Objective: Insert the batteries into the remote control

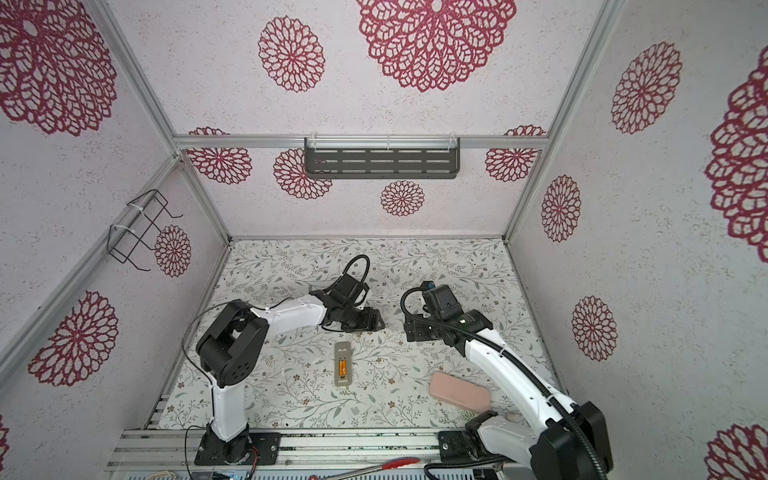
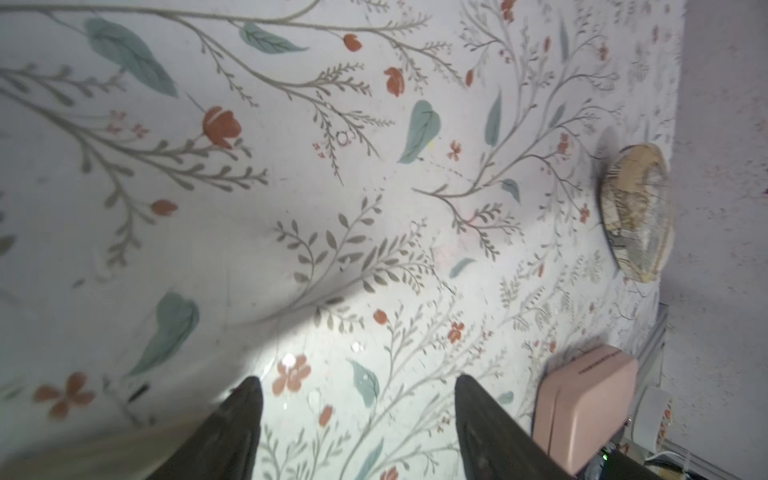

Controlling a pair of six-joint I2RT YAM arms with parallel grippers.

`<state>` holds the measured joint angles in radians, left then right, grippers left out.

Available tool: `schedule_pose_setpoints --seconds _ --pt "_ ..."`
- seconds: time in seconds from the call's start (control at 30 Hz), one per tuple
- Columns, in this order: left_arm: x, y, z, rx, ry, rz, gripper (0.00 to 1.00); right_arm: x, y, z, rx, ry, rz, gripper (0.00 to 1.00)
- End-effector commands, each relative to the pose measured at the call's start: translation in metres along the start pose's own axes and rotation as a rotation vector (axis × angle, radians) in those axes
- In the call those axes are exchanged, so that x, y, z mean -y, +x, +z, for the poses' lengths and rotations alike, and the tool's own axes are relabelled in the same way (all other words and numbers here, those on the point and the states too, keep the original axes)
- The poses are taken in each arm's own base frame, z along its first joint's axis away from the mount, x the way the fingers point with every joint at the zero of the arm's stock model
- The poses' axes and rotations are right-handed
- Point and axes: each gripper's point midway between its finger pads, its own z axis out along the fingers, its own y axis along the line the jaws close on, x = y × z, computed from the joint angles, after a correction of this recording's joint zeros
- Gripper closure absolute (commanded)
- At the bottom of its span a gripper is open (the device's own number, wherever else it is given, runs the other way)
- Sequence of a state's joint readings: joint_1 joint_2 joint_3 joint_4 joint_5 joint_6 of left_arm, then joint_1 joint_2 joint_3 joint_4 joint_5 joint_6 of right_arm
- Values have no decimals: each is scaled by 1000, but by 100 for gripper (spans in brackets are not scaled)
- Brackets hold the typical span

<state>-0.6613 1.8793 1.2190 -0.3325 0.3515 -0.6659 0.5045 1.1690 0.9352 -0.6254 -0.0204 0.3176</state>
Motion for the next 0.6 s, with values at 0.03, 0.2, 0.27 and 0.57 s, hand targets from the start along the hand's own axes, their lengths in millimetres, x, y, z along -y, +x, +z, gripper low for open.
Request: schedule_pose_setpoints --seconds 0.03,0.2,0.27,0.57 --pt "17 -31 -75 183 109 14 25 -1 -12 2 -20 25 -94 19" --pt "-13 -26 -133 250 57 -1 25 -34 -20 25 -84 -22 -195 20" --pt "-38 -24 -154 297 30 -80 26 -54 -23 34 -102 -19 -221 17" --pt "-140 -25 -194 513 6 -406 26 -154 0 68 -118 -96 -127 1"
